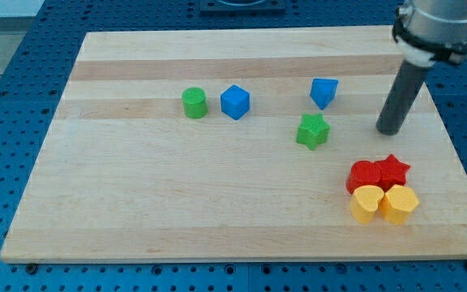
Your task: Drag the green star to the bottom right of the green circle
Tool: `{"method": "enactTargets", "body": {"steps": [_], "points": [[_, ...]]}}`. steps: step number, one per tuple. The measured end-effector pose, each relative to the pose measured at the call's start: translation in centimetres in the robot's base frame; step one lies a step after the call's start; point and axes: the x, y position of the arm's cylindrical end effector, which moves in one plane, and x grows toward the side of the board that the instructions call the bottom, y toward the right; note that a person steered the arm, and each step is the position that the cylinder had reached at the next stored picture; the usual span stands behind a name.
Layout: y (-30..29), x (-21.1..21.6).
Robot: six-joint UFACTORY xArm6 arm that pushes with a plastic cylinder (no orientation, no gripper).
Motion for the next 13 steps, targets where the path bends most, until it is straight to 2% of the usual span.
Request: {"method": "enactTargets", "body": {"steps": [2, 3, 4, 5, 6, 7, 8, 9, 10, 11, 13], "points": [[-14.3, -1.1], [-17.7, -0.6], [-12.1, 0.6], [-20.3, 3.9], [-21.7, 2.0], [-22.3, -1.9], [-17.8, 0.3], [-24.0, 5.7], [-27.7, 4.5], [-25.1, 1.8], [-25.9, -0.4]]}}
